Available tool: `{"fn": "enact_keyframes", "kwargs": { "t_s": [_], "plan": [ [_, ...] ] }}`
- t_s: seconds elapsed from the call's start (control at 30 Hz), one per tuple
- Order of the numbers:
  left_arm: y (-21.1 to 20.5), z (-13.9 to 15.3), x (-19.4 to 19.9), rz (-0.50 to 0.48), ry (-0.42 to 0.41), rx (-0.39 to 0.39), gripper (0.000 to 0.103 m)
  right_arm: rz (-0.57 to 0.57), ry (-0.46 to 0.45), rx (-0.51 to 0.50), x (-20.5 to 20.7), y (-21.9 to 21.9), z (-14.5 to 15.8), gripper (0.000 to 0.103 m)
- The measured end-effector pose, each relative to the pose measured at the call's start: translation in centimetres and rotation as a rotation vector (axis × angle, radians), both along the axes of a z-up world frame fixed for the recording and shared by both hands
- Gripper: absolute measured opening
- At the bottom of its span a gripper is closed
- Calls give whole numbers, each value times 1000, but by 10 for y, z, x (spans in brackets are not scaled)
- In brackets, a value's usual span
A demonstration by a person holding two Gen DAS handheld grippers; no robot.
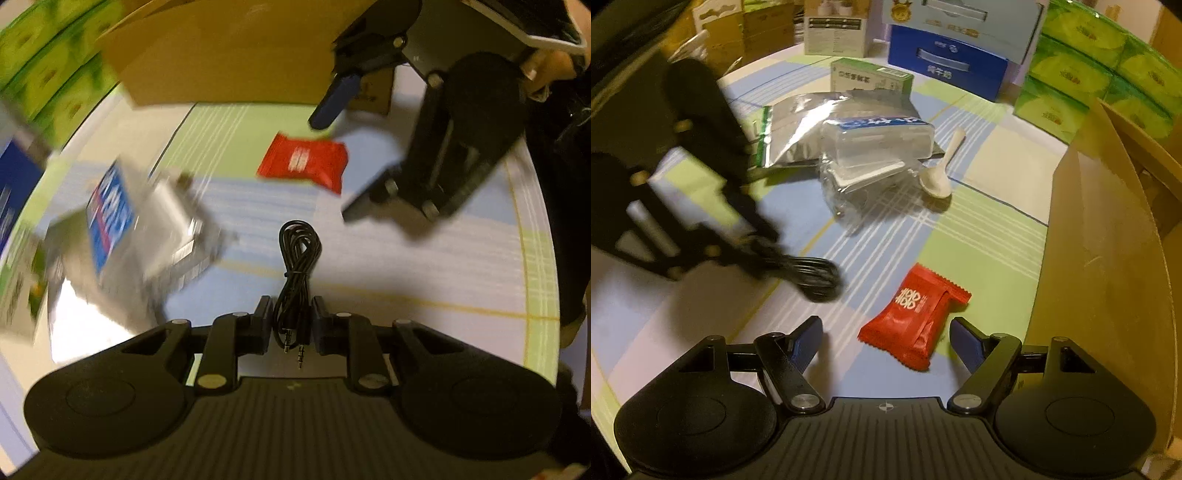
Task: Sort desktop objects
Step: 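Grasp the black cable with the left tool while the right tool grasps the red packet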
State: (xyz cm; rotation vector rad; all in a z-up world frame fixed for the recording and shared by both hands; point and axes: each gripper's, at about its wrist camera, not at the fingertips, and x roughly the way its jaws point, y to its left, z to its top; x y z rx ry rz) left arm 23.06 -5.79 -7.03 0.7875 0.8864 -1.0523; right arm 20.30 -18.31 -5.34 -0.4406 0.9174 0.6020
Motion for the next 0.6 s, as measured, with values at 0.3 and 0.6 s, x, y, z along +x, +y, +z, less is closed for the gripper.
{"fn": "enact_keyframes", "kwargs": {
  "t_s": [0.3,0.6],
  "plan": [
    [50,5,-23,401,11,-37,18,-110,20,38,19,0,-7,67],
    [72,6,-47,704,20,-126,18,-202,41,154,4,-1,-5,31]
  ]
}}
